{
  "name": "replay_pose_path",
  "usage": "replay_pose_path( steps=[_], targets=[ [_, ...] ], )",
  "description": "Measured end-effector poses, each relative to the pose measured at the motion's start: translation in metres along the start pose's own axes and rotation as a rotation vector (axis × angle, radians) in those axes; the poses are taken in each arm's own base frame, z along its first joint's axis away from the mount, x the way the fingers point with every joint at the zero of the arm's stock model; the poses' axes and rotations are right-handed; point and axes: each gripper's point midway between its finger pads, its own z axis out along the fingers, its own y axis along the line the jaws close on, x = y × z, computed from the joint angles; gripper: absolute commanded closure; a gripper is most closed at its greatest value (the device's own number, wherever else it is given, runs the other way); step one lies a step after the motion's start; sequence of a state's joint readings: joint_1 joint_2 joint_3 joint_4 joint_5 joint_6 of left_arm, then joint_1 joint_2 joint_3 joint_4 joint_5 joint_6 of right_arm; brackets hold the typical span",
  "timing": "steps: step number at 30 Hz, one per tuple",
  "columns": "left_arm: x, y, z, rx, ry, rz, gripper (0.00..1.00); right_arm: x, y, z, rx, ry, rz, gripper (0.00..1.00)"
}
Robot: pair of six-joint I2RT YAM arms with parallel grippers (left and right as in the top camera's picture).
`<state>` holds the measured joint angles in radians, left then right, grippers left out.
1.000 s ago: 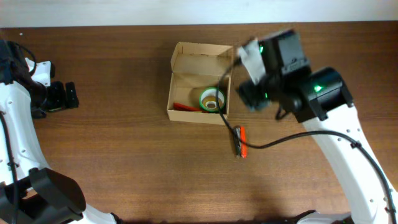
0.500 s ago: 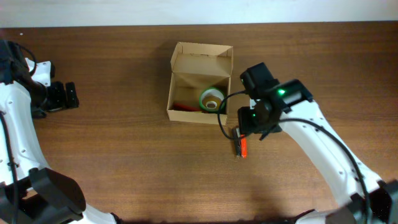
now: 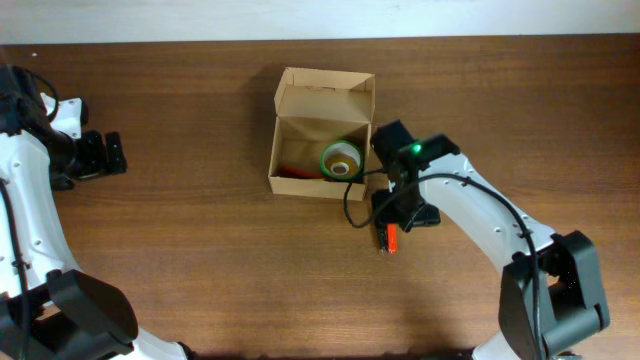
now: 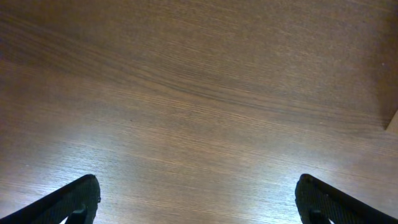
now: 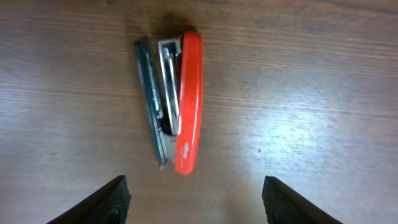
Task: Pack container
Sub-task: 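Move the right gripper down over the red stapler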
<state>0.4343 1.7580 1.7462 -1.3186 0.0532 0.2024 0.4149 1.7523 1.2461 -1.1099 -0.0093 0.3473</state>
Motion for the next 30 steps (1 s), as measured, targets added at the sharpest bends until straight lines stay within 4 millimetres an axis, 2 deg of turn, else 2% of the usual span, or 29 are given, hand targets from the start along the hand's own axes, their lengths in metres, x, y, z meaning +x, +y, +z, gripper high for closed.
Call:
replay_pose_path(
  steps=[5, 10, 22, 30],
  targets=[
    [0.0, 0.0, 0.0, 0.0, 0.0, 0.0, 0.0, 0.003, 0.002, 0.021, -0.022, -0.005, -0.044, 0.31],
    [0.0, 0.0, 0.0, 0.0, 0.0, 0.0, 0.0, -0.004, 0.014, 0.029, -0.091, -0.043, -0.06, 0.31],
    [0.0, 0.0, 0.0, 0.0, 0.0, 0.0, 0.0, -0.017, 0.025, 0.029, -0.145, -0.096, -0.038, 0.3],
    [0.0, 0.0, 0.0, 0.0, 0.0, 0.0, 0.0, -0.014, 0.024, 0.033, -0.143, -0.089, -0.034, 0.29]
  ],
)
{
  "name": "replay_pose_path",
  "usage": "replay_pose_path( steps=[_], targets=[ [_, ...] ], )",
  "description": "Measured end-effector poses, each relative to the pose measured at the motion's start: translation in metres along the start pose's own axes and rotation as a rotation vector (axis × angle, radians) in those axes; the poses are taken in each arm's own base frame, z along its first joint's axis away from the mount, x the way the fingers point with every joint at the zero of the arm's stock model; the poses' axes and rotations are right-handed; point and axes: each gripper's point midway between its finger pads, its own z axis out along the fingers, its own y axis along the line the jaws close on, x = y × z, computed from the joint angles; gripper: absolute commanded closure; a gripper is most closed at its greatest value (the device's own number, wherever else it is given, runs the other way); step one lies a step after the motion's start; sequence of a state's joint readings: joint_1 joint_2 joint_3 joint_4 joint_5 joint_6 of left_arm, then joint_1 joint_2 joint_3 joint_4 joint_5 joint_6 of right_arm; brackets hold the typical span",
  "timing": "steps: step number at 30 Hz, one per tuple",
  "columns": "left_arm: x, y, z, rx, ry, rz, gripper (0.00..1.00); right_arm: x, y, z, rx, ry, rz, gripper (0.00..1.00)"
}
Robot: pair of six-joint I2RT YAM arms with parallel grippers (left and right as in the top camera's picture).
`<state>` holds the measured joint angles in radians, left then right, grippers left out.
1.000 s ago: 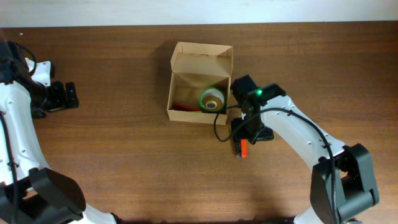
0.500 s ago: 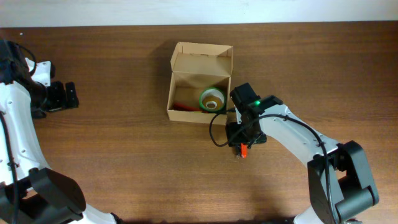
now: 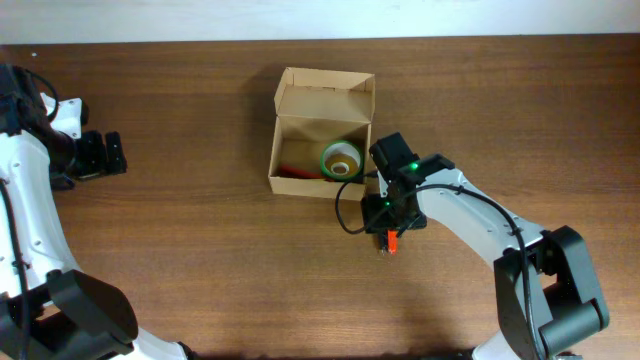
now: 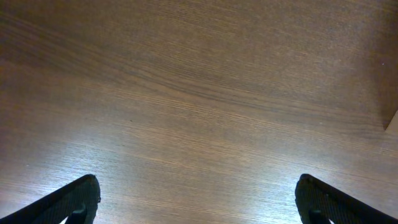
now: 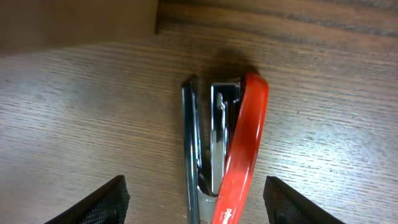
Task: Pack container
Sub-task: 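Move the right gripper down over the red stapler, then grasp the red stapler with the right gripper and lift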
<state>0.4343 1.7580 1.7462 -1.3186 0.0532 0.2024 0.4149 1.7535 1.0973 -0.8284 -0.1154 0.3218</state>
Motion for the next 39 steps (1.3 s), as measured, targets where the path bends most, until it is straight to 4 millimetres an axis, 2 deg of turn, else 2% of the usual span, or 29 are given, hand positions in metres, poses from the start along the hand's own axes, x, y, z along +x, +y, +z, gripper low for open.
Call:
replay_pose_path(
  steps=[7, 26, 32, 36, 39],
  targets=[
    [0.0, 0.0, 0.0, 0.0, 0.0, 0.0, 0.0, 0.019, -0.008, 0.015, 0.015, 0.044, 0.024, 0.29],
    [0.0, 0.0, 0.0, 0.0, 0.0, 0.0, 0.0, 0.004, -0.013, 0.016, 0.046, -0.023, 0.022, 0.28],
    [0.0, 0.0, 0.0, 0.0, 0.0, 0.0, 0.0, 0.017, -0.019, 0.026, 0.062, 0.0, 0.043, 0.27],
    [0.0, 0.0, 0.0, 0.0, 0.0, 0.0, 0.0, 0.017, -0.02, 0.026, 0.065, -0.003, 0.044, 0.28],
    [0.0, 0.0, 0.0, 0.0, 0.0, 0.0, 0.0, 0.017, -0.021, 0.026, 0.068, -0.004, 0.049, 0.33]
  ],
)
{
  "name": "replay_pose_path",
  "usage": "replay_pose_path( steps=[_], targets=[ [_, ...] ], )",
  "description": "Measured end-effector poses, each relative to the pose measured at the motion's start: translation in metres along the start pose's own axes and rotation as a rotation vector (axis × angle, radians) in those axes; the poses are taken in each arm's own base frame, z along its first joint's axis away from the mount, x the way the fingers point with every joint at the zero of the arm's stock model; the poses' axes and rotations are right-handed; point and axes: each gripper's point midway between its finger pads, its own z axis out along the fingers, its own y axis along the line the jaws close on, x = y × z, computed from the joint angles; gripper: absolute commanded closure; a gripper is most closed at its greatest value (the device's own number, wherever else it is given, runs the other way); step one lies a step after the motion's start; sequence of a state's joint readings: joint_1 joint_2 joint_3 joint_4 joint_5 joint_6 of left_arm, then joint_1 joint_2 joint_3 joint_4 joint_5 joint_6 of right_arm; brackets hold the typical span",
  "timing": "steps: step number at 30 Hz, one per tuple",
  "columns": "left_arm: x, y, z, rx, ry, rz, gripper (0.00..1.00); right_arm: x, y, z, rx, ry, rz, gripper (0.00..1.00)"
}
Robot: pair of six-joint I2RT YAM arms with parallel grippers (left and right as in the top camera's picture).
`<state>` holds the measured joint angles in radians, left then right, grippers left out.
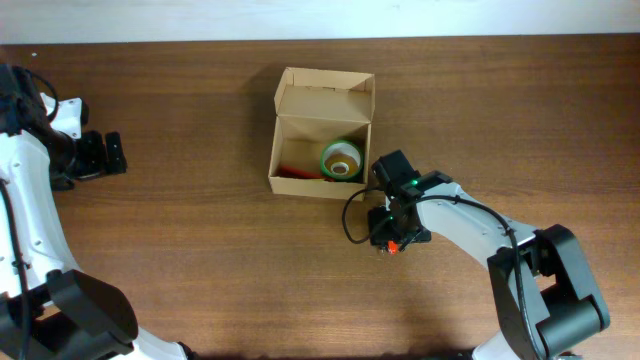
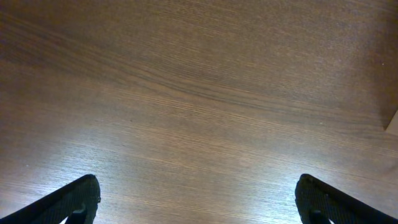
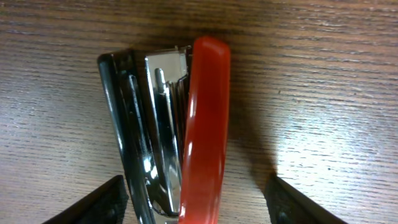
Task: Pack container
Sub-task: 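Grasp the red stapler with the right gripper and lift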
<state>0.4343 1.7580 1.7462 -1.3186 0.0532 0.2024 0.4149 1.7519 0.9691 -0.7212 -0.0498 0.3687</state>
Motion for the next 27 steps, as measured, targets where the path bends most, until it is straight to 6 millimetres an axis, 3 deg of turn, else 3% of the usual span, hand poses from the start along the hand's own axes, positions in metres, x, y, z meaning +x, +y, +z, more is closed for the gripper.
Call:
replay_pose_path(
  steps=[17, 22, 27],
  targets=[
    [0.0, 0.0, 0.0, 0.0, 0.0, 0.0, 0.0, -0.01, -0.027, -0.001, 0.003, -0.007, 0.141, 0.36],
    [0.0, 0.0, 0.0, 0.0, 0.0, 0.0, 0.0, -0.009, -0.029, -0.001, 0.01, -0.007, 0.15, 0.61],
    [0.0, 0.0, 0.0, 0.0, 0.0, 0.0, 0.0, -0.009, -0.031, -0.001, 0.015, -0.007, 0.149, 0.74]
  ],
)
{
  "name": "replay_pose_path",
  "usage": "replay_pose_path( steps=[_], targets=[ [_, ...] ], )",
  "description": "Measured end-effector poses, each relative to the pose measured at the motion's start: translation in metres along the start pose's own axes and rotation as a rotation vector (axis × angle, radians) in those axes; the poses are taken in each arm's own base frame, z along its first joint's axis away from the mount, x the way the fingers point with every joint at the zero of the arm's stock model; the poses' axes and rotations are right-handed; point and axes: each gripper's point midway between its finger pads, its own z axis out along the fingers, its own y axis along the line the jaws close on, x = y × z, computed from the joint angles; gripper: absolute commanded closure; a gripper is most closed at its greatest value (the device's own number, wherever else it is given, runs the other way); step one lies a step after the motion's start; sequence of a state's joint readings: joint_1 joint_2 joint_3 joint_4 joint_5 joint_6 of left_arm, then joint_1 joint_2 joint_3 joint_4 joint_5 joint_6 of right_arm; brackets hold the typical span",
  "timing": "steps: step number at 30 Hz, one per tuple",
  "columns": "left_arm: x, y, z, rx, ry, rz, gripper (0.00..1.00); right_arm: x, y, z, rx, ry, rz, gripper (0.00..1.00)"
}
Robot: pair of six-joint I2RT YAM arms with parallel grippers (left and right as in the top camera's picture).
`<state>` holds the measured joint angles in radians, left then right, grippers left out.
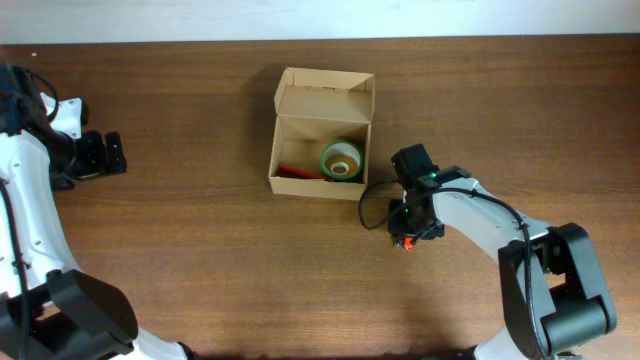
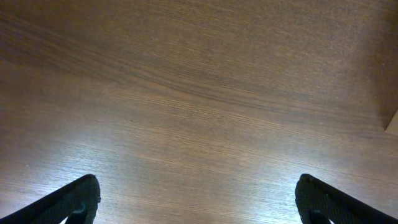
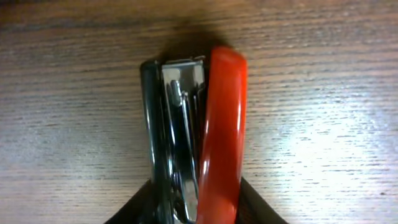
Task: Pack container
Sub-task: 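Grasp the red stapler with the right gripper and lift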
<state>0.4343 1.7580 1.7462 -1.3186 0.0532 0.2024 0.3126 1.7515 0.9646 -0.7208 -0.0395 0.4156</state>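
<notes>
A red and black stapler (image 3: 205,137) lies on its side on the wooden table, to the right of the cardboard box (image 1: 300,183). My right gripper (image 3: 199,211) is shut on it, a dark finger (image 3: 142,206) pressed against each flank. From overhead only the stapler's red tip (image 1: 405,243) shows below the right gripper (image 1: 412,222). Inside the box are a green tape roll (image 1: 341,160) and something red (image 1: 290,168). My left gripper (image 1: 100,155) rests far off at the table's left, open over bare wood (image 2: 199,205).
The box's lid flap (image 1: 325,95) stands open at the back. A black cable (image 1: 375,205) loops from the right arm between the box and the stapler. Bare table lies on all sides of the box.
My right gripper's fingers stood wide apart on either side of the stapler; now they are shut against it. Gripper and stapler sit slightly further right. The left arm is unchanged.
My right gripper was open well above the stapler lying beside the box. It was then nearer, with the box wall in sight, then low with its fingers on either side of the stapler. Now it is shut on the stapler. The left gripper stayed open and still.
</notes>
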Motion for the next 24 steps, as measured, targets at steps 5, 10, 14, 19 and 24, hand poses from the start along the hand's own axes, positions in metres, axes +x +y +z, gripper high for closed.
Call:
replay_pose_path(
  steps=[5, 10, 14, 19, 24],
  targets=[
    [0.0001, 0.0, 0.0, 0.0, 0.0, 0.0, 0.0, -0.0004, -0.0001, -0.0009, -0.001, -0.002, -0.003, 0.92],
    [0.0, 0.0, 0.0, 0.0, 0.0, 0.0, 0.0, -0.0007, -0.0001, -0.0027, -0.002, -0.006, 0.001, 0.96],
    [0.0, 0.0, 0.0, 0.0, 0.0, 0.0, 0.0, -0.0008, -0.0003, -0.0028, -0.002, -0.006, 0.002, 0.96],
    [0.0, 0.0, 0.0, 0.0, 0.0, 0.0, 0.0, -0.0008, -0.0003, -0.0031, -0.002, -0.007, -0.003, 0.96],
    [0.0, 0.0, 0.0, 0.0, 0.0, 0.0, 0.0, 0.0034, -0.0022, -0.0067, 0.009, 0.016, -0.024, 0.96]
  ],
)
